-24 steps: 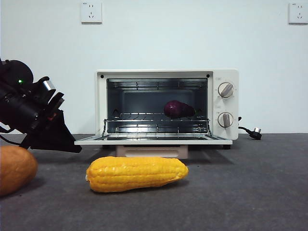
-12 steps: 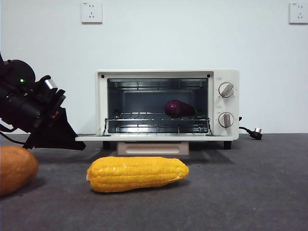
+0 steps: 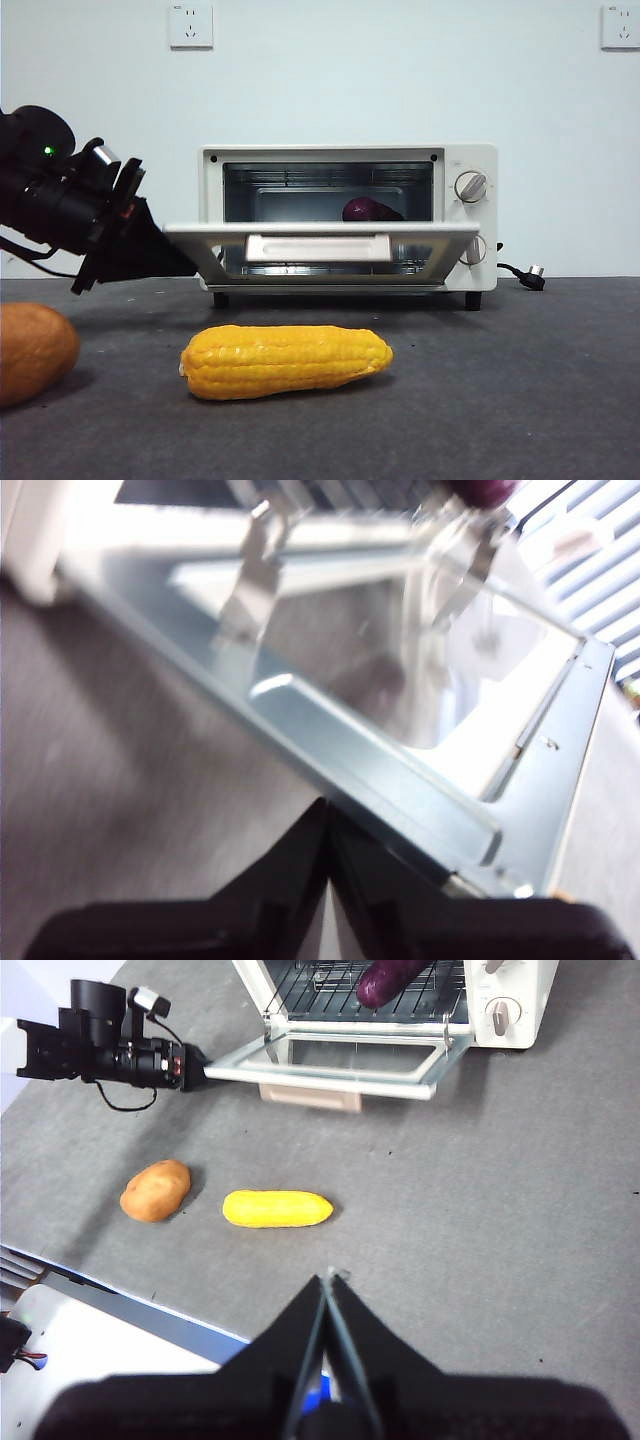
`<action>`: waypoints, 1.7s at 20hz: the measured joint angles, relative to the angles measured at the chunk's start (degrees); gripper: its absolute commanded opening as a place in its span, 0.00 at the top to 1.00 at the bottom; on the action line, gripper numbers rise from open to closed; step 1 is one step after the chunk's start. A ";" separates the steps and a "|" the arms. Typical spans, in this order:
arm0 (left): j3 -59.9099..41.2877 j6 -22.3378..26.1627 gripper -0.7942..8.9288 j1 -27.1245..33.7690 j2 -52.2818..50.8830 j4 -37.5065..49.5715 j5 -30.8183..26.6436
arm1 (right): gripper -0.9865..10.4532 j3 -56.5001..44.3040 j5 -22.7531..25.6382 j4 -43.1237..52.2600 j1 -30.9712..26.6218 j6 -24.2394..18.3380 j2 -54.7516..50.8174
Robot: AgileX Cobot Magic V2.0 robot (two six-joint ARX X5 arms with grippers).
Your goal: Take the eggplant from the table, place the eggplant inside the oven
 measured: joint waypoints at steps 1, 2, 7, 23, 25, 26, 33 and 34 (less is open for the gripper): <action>0.00 -1.31 0.93 -0.09 0.00 1.68 0.09 | 0.92 0.00 0.00 0.00 0.00 0.00 0.00; 0.00 -2.56 0.93 -0.17 0.00 3.17 0.17 | 0.92 0.00 0.00 0.00 0.00 0.00 0.00; 0.02 -7.78 0.93 -0.26 0.00 10.16 0.24 | 0.92 0.00 0.00 0.00 0.00 0.00 0.00; 11.61 -9.94 0.92 -0.63 0.00 12.28 -9.88 | 0.92 0.00 0.04 0.00 0.00 -0.02 0.00; 12.02 -10.23 0.92 -0.63 -0.02 10.64 -9.88 | 0.92 0.00 0.04 0.00 0.00 -0.02 0.00; 12.02 -10.23 0.92 -0.63 -0.07 9.90 -9.88 | 0.92 0.00 0.07 0.00 0.00 -0.02 0.00; 12.02 -9.18 0.92 -0.63 -6.58 2.40 -10.16 | 0.92 0.00 0.04 0.00 0.00 -0.02 0.00; 12.02 -8.37 0.92 -0.70 -8.11 0.22 -10.54 | 0.92 0.00 0.04 0.00 0.00 -0.04 0.00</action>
